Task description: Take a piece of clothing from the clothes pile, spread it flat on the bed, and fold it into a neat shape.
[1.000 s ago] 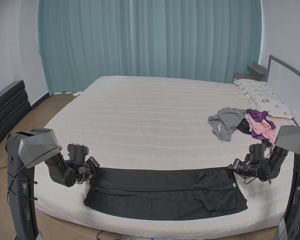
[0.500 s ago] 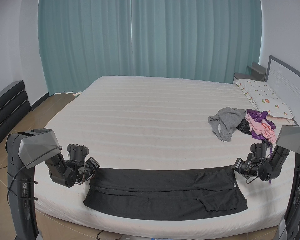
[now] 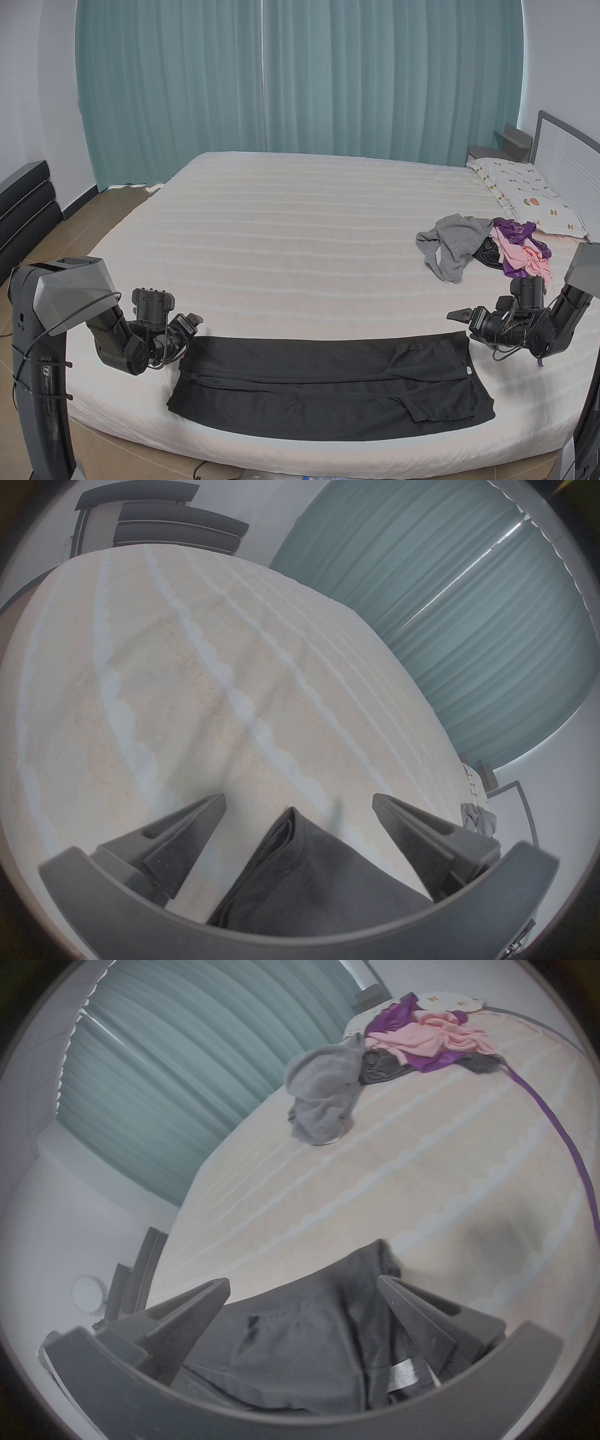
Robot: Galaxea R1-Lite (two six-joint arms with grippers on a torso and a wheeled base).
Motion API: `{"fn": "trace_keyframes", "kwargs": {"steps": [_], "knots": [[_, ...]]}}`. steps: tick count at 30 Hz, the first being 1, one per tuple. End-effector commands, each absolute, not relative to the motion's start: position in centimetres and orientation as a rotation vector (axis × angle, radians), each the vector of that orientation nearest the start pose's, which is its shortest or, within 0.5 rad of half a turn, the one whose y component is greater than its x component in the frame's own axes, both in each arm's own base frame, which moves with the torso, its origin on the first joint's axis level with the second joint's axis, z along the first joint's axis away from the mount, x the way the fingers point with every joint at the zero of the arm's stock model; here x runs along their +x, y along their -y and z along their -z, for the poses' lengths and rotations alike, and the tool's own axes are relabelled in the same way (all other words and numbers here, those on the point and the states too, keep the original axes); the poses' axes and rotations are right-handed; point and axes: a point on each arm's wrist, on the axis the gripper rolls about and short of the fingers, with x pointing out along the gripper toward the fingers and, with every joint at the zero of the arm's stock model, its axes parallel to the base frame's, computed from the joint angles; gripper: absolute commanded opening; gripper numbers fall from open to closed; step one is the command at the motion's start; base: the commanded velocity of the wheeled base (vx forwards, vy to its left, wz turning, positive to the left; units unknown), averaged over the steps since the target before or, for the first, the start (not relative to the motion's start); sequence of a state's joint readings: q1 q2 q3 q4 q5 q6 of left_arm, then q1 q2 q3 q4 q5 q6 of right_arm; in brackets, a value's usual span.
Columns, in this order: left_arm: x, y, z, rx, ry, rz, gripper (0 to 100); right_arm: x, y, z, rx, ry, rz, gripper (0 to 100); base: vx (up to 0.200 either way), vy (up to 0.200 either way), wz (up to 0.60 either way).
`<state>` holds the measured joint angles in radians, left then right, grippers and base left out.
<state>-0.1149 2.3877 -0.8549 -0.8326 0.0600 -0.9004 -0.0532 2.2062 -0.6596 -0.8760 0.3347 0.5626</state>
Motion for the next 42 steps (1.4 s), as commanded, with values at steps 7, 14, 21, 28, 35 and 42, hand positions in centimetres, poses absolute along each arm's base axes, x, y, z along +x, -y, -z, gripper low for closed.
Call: {"fn": "trace_keyframes", "kwargs": {"steps": [7, 14, 21, 28, 35, 42], "knots": [[37.0, 3.5, 3.0, -0.810, -0.679, -0.281, 100, 33.3, -1.6, 0.5, 0.564, -0.783, -0.187, 100, 0.000, 0.000, 0.00], [37.0, 3.5, 3.0, -0.811, -0.679, -0.281, 100, 33.4, -1.8, 1.7, 0.535, -0.817, -0.189, 100, 0.000, 0.000, 0.00], [36.9, 3.5, 3.0, -0.811, -0.680, -0.282, 100, 33.3, -1.5, 3.0, 0.498, -0.846, -0.188, 0, 0.000, 0.000, 0.00], [36.9, 3.6, 3.0, -0.810, -0.681, -0.281, 100, 33.7, -1.1, 2.3, 0.489, -0.800, -0.175, 0, 0.000, 0.000, 0.00], [37.0, 3.5, 3.0, -0.810, -0.678, -0.280, 100, 34.4, -1.0, 1.6, 0.470, -0.710, -0.173, 0, 0.000, 0.000, 0.00], [37.0, 3.6, 3.1, -0.809, -0.681, -0.280, 100, 34.3, -1.0, 2.3, 0.450, -0.719, -0.167, 0, 0.000, 0.000, 0.00]]}}
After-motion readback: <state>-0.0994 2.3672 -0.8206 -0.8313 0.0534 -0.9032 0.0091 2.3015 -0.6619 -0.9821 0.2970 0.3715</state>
